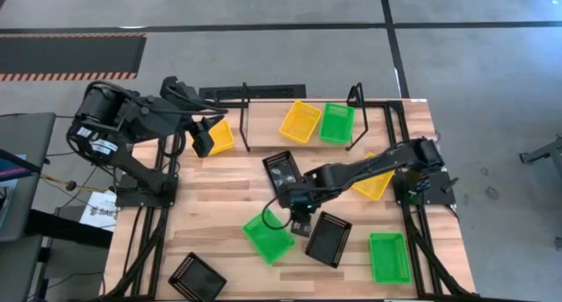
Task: Stack baskets on shelf by color
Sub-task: Stack the left green bin on top of the green bin on the shelf
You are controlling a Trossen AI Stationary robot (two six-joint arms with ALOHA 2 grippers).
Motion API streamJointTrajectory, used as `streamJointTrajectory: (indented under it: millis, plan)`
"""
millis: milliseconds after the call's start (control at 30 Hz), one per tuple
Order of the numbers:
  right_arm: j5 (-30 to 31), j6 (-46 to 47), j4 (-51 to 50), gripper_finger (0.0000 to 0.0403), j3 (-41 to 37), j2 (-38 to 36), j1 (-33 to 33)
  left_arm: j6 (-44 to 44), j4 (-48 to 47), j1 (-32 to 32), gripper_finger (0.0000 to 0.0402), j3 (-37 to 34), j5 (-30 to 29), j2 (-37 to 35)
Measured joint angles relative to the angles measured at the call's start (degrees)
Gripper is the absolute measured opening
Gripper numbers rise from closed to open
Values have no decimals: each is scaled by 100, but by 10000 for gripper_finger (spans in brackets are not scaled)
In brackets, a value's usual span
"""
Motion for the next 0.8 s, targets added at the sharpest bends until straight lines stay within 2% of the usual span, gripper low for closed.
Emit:
streamJointTrajectory:
  millis: [367, 800]
  plan:
    - [-407, 440, 920, 203, -1, 721, 105, 30, 2, 0, 167, 0, 170, -1]
    - [-417, 423, 1752, 199, 8, 1150, -38, 97, 1, 2, 167, 0, 268, -1]
